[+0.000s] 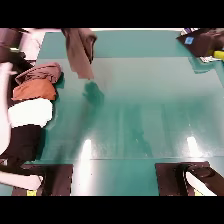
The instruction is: Fold the shirts.
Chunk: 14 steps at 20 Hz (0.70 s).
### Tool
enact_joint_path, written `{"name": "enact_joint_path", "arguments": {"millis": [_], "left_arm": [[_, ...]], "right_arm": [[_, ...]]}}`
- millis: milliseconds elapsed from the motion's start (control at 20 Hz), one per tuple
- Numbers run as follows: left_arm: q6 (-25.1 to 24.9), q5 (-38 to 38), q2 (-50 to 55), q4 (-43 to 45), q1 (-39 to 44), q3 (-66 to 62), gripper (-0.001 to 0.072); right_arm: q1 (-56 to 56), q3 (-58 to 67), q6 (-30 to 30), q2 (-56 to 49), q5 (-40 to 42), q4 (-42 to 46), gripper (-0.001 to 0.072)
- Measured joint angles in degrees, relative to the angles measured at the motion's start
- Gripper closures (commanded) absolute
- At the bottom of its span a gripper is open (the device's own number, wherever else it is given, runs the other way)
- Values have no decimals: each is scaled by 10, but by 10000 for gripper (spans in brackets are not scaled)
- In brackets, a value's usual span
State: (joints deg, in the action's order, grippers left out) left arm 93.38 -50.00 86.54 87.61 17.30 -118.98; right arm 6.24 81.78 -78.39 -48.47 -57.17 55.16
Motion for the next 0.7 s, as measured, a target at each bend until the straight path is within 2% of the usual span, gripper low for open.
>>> {"name": "enact_joint_path", "arguments": {"millis": [200,400,500,700], "left_arm": [[-26,-49,-89,1,75,0,682],[-34,-74,-103,-8,181,70,672],[-37,-70,-88,-26,226,116,25],[-37,-39,-49,-76,253,161,27]], "right_arm": [[0,1,0,34,28,0,695],[0,35,0,26,23,2,695],[0,70,0,4,3,5,695],[0,155,0,-51,-57,14,695]]}}
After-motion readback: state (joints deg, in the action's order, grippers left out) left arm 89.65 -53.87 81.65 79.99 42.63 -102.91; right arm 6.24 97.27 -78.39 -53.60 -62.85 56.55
